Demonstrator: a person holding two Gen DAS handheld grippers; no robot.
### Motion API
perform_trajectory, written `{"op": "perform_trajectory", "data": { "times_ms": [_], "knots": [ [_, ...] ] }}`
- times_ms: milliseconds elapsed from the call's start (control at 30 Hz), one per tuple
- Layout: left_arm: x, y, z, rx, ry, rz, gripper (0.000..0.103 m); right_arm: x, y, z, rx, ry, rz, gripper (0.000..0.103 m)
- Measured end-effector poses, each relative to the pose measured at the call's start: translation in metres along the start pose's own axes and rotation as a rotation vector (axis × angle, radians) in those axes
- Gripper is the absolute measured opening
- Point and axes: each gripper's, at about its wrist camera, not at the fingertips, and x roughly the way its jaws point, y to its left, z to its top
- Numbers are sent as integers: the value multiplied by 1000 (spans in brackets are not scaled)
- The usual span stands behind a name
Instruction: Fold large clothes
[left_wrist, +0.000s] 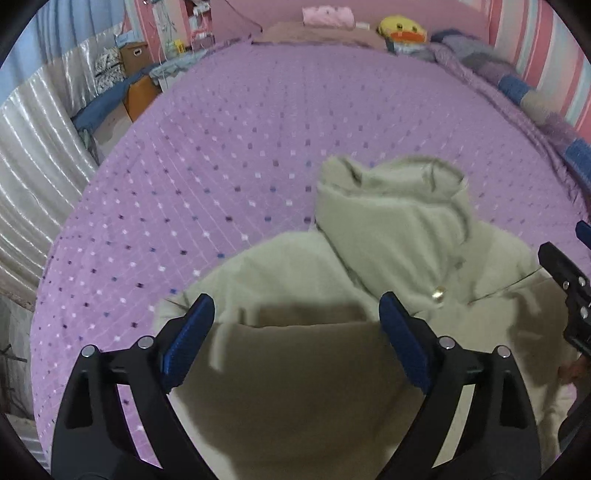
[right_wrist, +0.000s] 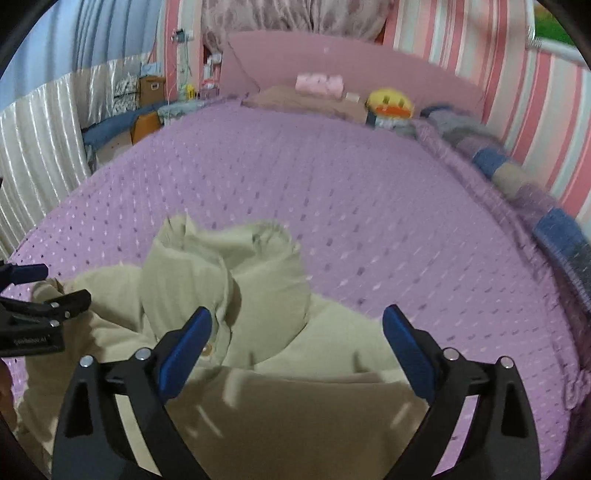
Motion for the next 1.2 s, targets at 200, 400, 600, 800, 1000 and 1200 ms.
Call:
{"op": "perform_trajectory", "data": {
  "times_ms": [200,400,600,800,1000,1200],
  "knots": [
    [27,-5,-32,78,-76,19,92,39,-29,-41,70,91,86,99],
    [40,-2,-42,55,-125,14,97,58,-38,-59,111,69,103,101],
    [-7,-3,-41,51,-133,-7,93,12,-42,-55,127,4,109,101],
    [-57,-3,-68,3,-131,-83,93,-41,-60,-72,200,-49,136,101],
    [-20,-4,-82,-32,-13,-44,52,-12,-71,-94,191,51,99,61],
    [6,-10,-78,14,47,-12,50,12,-57,-95,123,102,74,57]
  ]
}}
